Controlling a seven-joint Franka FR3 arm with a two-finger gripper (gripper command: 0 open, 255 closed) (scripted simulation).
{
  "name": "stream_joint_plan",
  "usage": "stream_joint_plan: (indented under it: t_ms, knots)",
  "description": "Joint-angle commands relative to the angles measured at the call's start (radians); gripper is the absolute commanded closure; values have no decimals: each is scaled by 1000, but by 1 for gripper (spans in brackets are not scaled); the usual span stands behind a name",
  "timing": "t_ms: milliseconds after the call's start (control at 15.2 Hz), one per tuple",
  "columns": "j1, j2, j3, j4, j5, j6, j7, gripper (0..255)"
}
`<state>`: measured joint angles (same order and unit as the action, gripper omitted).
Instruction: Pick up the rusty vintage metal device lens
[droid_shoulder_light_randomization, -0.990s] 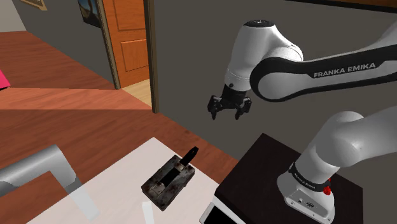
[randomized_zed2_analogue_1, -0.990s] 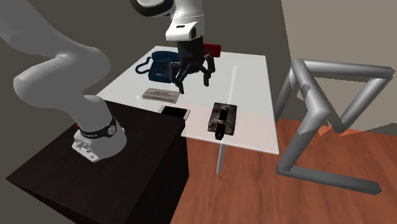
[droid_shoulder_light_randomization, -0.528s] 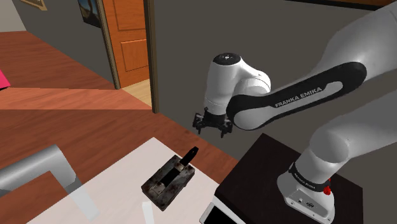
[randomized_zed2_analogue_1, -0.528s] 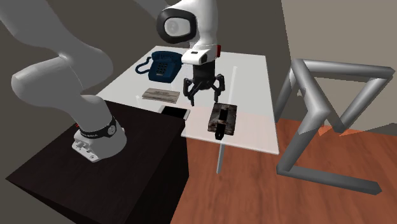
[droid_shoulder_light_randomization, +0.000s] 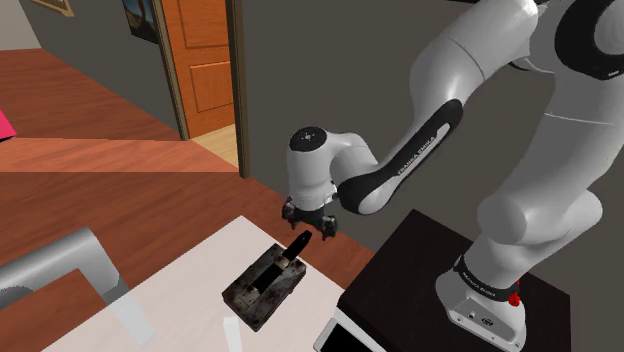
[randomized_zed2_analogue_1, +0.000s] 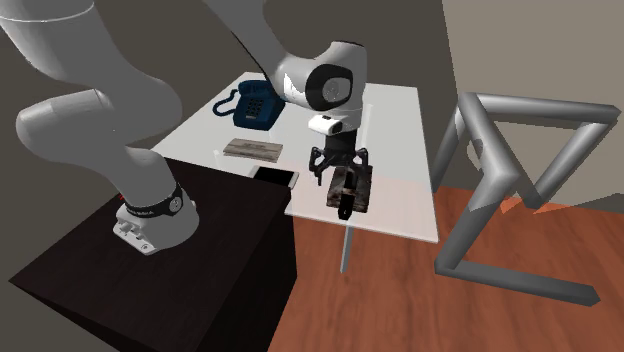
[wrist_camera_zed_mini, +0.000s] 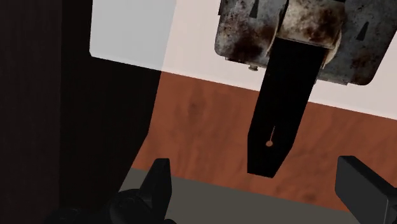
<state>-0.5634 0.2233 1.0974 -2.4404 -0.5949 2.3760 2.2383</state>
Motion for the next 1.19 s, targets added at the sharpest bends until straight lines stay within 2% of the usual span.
stream_joint_plan:
  t_ms: [0,198,726,858,924,1122]
  knots:
    - [123,132,-127,67,-153,-32,182,0]
    - [253,275,-261,167,-255,-64,342,0]
    - [328,383,-356,204,-364,-30,426,0]
    - [328,383,-356,204,-364,-30,426,0]
    - [327,383,-356,203,-364,-30,426,255]
    - [326,382,-356,203,-364,-29,425,255]
